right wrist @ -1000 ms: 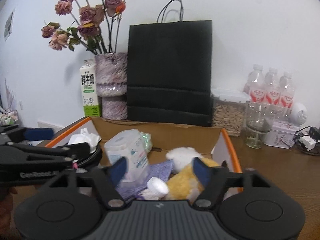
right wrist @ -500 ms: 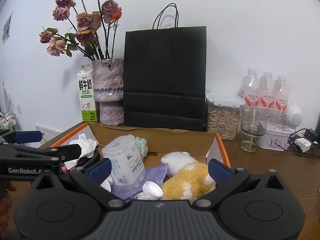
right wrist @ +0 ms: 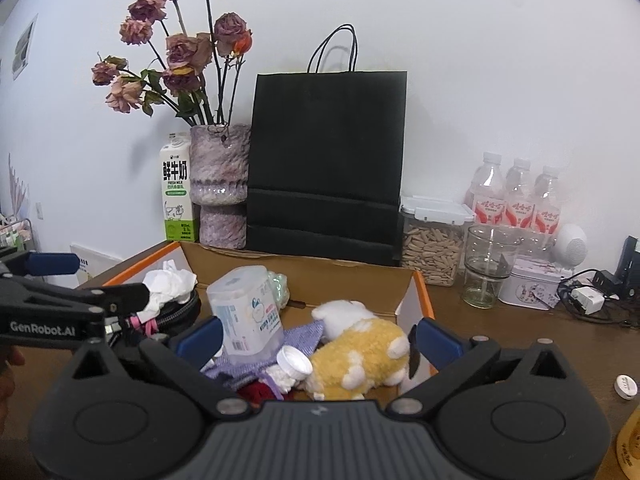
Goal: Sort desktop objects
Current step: 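Lift both grippers out of the box and return over the table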
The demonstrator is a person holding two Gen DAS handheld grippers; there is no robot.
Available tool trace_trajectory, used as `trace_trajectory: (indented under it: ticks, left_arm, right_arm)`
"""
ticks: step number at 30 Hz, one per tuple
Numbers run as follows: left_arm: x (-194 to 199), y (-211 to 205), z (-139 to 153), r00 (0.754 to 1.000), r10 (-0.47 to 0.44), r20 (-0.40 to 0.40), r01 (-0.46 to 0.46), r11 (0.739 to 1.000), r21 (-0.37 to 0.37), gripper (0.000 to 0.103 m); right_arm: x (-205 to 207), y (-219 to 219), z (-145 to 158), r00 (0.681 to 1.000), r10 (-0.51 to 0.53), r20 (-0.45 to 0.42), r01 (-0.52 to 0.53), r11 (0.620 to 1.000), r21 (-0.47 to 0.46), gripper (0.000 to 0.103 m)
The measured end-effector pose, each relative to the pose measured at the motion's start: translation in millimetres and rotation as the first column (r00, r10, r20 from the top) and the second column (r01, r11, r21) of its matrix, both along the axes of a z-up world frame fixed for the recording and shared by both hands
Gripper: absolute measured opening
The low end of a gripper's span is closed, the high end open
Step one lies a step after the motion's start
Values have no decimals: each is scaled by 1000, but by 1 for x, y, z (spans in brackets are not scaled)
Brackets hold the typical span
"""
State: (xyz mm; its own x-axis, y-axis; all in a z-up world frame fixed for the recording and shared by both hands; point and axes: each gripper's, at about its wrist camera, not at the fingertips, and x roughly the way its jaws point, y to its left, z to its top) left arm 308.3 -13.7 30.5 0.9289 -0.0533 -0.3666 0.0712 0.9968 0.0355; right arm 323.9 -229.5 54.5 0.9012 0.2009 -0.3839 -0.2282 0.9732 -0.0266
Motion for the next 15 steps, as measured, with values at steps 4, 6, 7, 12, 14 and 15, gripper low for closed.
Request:
trace_trajectory:
  ticks: [4, 6, 7, 12, 14, 15]
  left_arm:
    - [-14, 1, -4, 1000, -11, -3, 11, 1000, 7, 103]
    - [-21, 2, -6, 1000, -12, -7, 12, 1000, 9, 103]
    - [-24, 3, -6, 1000, -10, -8, 10, 1000, 7, 103]
    - [-41, 10, -10, 1000, -6, -25, 6, 1000, 4, 103]
    - [-49, 13, -15, 999, -5, -42, 5, 1000, 12, 103]
    - [-52, 14, -17, 999, -4, -52, 5, 1000, 15, 103]
  right_arm:
    - [-12, -4, -1, 1000, -4, -3, 4, 1000, -13, 103]
    - [-20, -5, -5, 1000, -4, -14, 4, 1000, -14, 103]
    - [-23, -5, -6, 1000, -2, -21, 2, 1000, -14, 103]
    - [-43, 3, -20, 997, 34, -68, -36, 999, -29, 103]
    - [-51, 9, -27, 994, 55, -92, -59, 998, -35, 103]
    - [-56, 13, -31, 993, 62, -102, -66, 997, -35, 103]
